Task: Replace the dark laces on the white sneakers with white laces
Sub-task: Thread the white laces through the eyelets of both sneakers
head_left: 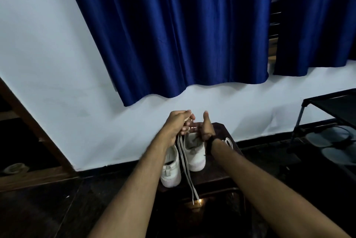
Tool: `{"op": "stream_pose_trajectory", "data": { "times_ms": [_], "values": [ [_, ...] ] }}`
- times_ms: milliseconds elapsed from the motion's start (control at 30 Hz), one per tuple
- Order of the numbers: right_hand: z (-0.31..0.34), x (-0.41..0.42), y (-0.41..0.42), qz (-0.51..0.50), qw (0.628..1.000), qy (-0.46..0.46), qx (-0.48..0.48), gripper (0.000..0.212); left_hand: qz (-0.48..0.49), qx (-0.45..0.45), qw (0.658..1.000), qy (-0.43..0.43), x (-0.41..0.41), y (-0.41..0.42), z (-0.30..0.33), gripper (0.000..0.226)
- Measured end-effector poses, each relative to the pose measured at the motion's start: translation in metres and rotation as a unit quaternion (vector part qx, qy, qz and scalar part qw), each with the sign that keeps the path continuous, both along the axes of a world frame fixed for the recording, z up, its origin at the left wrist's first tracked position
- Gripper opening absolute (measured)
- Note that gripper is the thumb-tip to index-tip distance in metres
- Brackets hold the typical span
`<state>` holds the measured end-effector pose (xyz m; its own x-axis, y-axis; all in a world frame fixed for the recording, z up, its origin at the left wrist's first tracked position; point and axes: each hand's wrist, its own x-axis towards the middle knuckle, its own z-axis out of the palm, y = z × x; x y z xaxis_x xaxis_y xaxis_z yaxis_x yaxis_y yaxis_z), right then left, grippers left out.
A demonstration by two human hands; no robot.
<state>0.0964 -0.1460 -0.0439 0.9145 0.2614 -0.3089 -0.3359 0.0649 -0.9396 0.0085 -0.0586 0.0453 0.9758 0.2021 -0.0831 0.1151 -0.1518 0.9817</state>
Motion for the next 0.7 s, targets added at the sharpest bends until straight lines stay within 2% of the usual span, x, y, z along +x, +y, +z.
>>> {"op": "stream_pose_trajectory", "data": {
  "times_ms": [33,133,167,233,300,400,433,500,600,667,700],
  "values": [
    [0.005,0.006,-0.003,0.013,0.999,0.021,0.028,0.075,-0.019,0.012,1.0,0.012,-0.005,0.002,-0.006,0.031],
    [0.017,0.006,-0.02,0.029,1.0,0.012,0.001,0.024,-0.069,0.024,0.996,0.047,-0.022,0.007,-0.018,0.031],
    [0.018,0.004,-0.025,0.039,0.999,0.017,-0.009,0.014,-0.084,0.012,0.995,0.053,-0.028,0.009,-0.023,0.03],
    [0.013,-0.001,-0.03,0.063,0.997,0.036,-0.007,0.012,-0.108,-0.016,0.991,0.072,-0.037,0.014,-0.035,0.029],
    [0.007,-0.008,-0.03,0.066,0.997,0.036,-0.019,0.021,-0.159,0.004,0.98,0.119,-0.044,0.018,-0.046,0.028],
    [-0.004,-0.016,-0.033,0.052,0.998,0.004,-0.046,0.018,-0.22,0.178,0.932,0.226,-0.043,0.017,-0.062,0.027],
    [-0.004,-0.02,-0.035,0.051,0.997,-0.007,-0.057,0.016,-0.209,0.226,0.918,0.251,-0.04,0.016,-0.065,0.029],
    [-0.005,-0.023,-0.039,0.061,0.992,-0.037,-0.104,0.023,-0.138,0.239,0.926,0.256,-0.029,0.016,-0.071,0.035],
    [-0.003,-0.025,-0.044,0.084,0.982,-0.09,-0.146,0.03,0.045,0.2,0.969,0.136,-0.012,0.018,-0.074,0.025],
    [0.0,-0.023,-0.046,0.081,0.976,-0.122,-0.161,0.029,0.142,0.243,0.957,0.063,-0.005,0.017,-0.069,0.016],
    [0.0,-0.021,-0.048,0.079,0.974,-0.13,-0.165,0.029,0.157,0.275,0.947,0.054,0.0,0.016,-0.068,0.013]
  ]
}}
